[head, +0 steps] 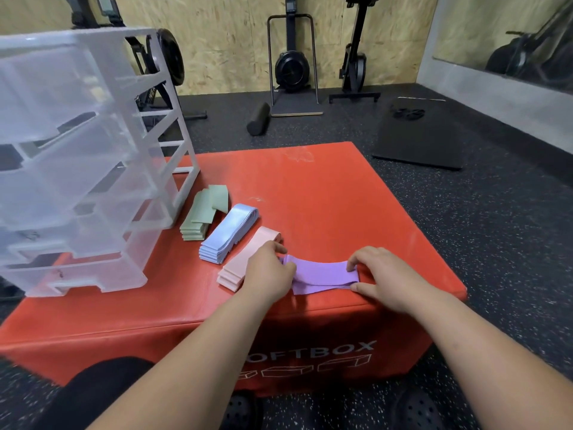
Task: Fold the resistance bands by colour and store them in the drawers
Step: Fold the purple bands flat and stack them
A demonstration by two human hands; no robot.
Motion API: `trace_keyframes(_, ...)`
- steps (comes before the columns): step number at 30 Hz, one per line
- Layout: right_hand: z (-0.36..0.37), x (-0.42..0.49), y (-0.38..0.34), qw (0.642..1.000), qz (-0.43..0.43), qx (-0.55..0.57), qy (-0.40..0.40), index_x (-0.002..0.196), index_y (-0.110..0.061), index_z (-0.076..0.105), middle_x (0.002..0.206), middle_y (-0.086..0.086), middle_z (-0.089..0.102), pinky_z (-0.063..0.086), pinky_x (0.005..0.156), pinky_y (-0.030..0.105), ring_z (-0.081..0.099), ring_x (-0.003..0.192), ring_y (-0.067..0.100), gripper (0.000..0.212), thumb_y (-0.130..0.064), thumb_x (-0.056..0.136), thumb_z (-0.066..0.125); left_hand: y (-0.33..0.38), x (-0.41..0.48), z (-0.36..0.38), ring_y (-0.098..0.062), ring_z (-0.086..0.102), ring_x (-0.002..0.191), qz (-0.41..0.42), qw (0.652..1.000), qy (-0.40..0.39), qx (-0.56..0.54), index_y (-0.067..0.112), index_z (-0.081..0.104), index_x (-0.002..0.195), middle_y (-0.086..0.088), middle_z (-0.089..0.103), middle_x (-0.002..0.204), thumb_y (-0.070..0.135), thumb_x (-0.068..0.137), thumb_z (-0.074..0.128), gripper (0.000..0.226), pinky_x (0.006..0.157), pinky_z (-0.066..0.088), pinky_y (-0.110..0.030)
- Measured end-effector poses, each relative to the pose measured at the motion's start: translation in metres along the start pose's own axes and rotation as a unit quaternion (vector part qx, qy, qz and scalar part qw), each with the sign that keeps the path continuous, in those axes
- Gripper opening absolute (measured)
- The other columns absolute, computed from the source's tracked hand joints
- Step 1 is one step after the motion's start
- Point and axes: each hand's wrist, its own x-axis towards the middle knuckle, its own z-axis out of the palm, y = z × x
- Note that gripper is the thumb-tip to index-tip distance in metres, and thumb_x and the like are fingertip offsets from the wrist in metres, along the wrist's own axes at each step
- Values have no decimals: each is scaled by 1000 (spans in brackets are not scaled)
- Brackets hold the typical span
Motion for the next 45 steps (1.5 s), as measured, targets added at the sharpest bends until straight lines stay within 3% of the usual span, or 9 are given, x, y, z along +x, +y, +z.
trace_keyframes(8,-2,5,0,999,41,-11,-22,109,-42,61,114,-12,49,46,97,37,47,109,16,34,-50,80,78,1,-8,-4,-8,60,76,45,999,-18,-8,27,69,116,6,66,87,14,86,66,33,70,43,-26)
trace_keyframes(12,-2,8,1,999,39,-23,-25,107,-41,61,116,-15,49,47,95,35,47,108,14,35,-50,79,79,-6,-8,-7,-18,59,85,82,992,-43,82,26,66,125,-2,62,109,21,90,65,35,77,44,-29)
trace_keyframes(15,-2,9,1,999,9,-29,-25,102,-41,57,120,-21,55,48,96,36,51,106,13,34,-48,79,81,-11,-9,-7,-24,61,100,146,972,-79,169,28,58,137,-4,51,129,37,94,70,46,89,48,-32)
trace_keyframes(19,-4,10,3,999,-1,-32,-21,104,-42,55,107,-22,61,50,90,39,52,98,11,38,-50,78,81,-13,-10,-4,-28,59,114,221,926,-96,290,30,45,147,-3,47,133,55,84,78,76,92,56,-44)
trace_keyframes(25,-9,11,9,1000,-1,6,-28,116,-46,54,115,-24,61,48,98,33,55,108,6,53,-48,73,85,-8,-6,-4,-31,52,124,259,878,-46,400,23,48,141,-6,54,129,60,93,66,63,91,52,-45)
trace_keyframes(29,-8,13,9,999,-27,8,-45,140,-43,54,133,-32,54,40,103,25,48,117,2,72,-42,77,86,-8,-1,-5,-29,47,129,287,873,-80,387,25,45,147,-5,53,136,63,87,71,75,101,48,-46)
trace_keyframes(32,-8,15,11,998,-34,2,-47,135,-43,60,128,-29,59,42,101,27,50,114,6,62,-42,79,86,-8,4,-7,-27,51,126,303,875,-121,357,29,41,154,-2,55,139,53,88,75,78,104,47,-44)
trace_keyframes(36,-8,19,14,998,-34,6,-48,133,-45,60,125,-26,59,40,98,25,51,113,6,60,-42,78,85,-11,12,-6,-28,54,120,350,862,-79,357,30,45,150,-2,57,132,44,92,70,65,98,48,-42)
trace_keyframes(45,-7,20,17,997,-54,3,-60,128,-51,61,124,-31,55,44,100,32,49,110,6,53,-51,79,81,-11,19,-5,-24,53,120,354,862,-119,343,32,45,151,1,57,133,48,89,76,72,100,47,-41)
